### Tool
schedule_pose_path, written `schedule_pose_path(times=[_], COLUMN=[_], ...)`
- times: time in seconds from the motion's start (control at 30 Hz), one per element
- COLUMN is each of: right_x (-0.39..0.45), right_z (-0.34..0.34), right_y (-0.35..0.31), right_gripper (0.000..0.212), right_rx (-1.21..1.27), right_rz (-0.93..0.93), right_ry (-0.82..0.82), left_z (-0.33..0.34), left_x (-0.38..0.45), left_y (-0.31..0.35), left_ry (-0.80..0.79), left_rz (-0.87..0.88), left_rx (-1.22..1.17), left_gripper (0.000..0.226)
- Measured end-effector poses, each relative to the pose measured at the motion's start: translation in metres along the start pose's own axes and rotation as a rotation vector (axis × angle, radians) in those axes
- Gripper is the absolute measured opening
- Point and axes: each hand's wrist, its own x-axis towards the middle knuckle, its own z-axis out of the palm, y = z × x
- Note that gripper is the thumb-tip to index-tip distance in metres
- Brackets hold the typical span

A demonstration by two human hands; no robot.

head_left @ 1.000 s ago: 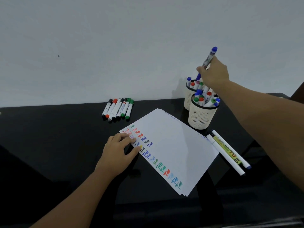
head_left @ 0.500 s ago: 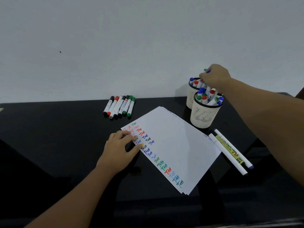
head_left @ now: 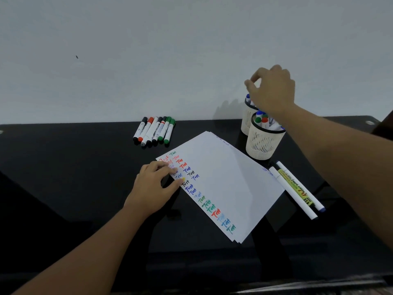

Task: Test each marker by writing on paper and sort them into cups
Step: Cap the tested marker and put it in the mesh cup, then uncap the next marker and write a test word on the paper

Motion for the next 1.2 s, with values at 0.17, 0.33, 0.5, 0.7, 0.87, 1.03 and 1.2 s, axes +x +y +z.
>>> schedule_pose_path(times=[0.17,0.33,0.5,0.7,0.87,1.03,1.2], right_x=[-0.039,-0.078,-0.101,-0.1,-0.097,-0.097,-0.095], right_z=[-0.003,0.017,0.064,0.107,0.127,0.126,0.127], right_y=[-0.041,-0.078,-0.105,-0.141,-0.157,-0.163,-0.163], right_gripper=[0.027,0.021,0.037,0.063,0.078,0.055,0.06], right_rx=[0.17,0.276,0.258,0.124,-0.074,-0.124,-0.16], right_rz=[-0.182,-0.312,-0.423,-0.435,-0.472,-0.531,-0.579], right_ry=[0.028,-0.227,-0.603,-0.685,-0.655,-0.54,-0.517], left_z=[-0.001,-0.002,-0.002,0.002,0.005,0.005,0.004], left_x=[0.0,-0.001,-0.002,-0.001,0.0,0.0,-0.001], left_y=[0.001,0.002,0.001,-0.004,-0.008,-0.006,-0.004], left_ry=[0.006,0.013,0.001,0.039,0.037,0.03,0.014], left_rz=[-0.013,-0.032,-0.043,-0.015,0.001,-0.009,-0.034], left_rx=[-0.025,-0.028,-0.037,-0.042,-0.045,-0.051,-0.054], left_gripper=[0.044,0.048,0.049,0.048,0.056,0.048,0.048])
